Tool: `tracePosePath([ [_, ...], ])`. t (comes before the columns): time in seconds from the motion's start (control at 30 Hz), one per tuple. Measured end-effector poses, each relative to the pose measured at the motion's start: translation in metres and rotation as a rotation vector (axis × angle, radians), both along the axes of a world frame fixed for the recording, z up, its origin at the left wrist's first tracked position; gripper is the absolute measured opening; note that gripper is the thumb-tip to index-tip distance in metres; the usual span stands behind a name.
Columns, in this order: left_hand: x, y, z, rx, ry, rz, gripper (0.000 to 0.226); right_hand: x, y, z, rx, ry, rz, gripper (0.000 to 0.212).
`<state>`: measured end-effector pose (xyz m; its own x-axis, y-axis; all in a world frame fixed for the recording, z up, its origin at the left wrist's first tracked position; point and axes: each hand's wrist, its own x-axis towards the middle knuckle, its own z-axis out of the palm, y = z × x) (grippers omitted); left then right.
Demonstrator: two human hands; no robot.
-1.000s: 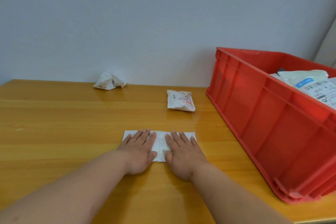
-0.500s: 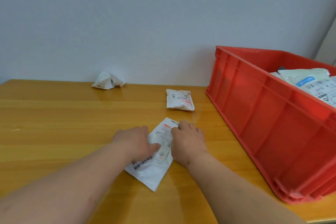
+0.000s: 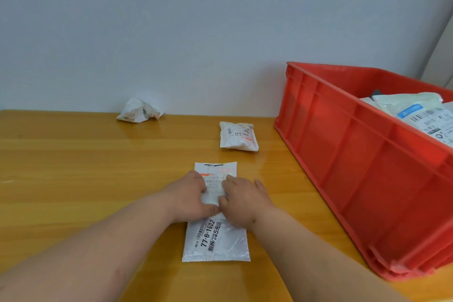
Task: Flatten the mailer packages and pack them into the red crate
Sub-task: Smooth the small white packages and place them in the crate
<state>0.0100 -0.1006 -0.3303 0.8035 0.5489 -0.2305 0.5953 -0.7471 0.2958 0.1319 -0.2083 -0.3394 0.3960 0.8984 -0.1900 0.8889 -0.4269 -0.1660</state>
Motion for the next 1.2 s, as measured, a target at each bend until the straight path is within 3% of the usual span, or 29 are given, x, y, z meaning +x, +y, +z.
tracePosePath([
  [0.07, 0.000, 0.005, -0.002, -0.015, -0.023, 0.009, 0.072, 0.004, 0.000, -0.001, -0.010, 0.000, 0.022, 0.055],
  [0.23, -0.001, 0.012, -0.012, 0.020, 0.076, -0.031, 0.104, 0.005, 0.003, -0.003, 0.058, 0.027, 0.009, 0.057],
  [0.43, 0.005, 0.019, -0.006, 0.070, 0.228, -0.076, 0.111, 0.011, 0.013, -0.010, 0.061, 0.022, -0.052, 0.062],
  [0.63, 0.019, 0.032, 0.002, 0.040, 0.304, -0.100, 0.127, 0.019, 0.022, -0.011, -0.015, -0.099, 0.047, 0.066],
  [0.87, 0.023, 0.036, 0.003, 0.069, 0.391, -0.139, 0.130, 0.020, 0.024, -0.019, -0.032, -0.112, 0.044, 0.065],
  [1.07, 0.011, 0.023, -0.002, 0.112, 0.221, -0.112, 0.116, 0.015, 0.020, -0.016, 0.004, -0.124, 0.024, 0.063],
  [1.2, 0.004, 0.006, 0.001, 0.175, 0.002, -0.163, 0.088, 0.007, 0.010, -0.009, 0.181, -0.224, 0.059, 0.037],
])
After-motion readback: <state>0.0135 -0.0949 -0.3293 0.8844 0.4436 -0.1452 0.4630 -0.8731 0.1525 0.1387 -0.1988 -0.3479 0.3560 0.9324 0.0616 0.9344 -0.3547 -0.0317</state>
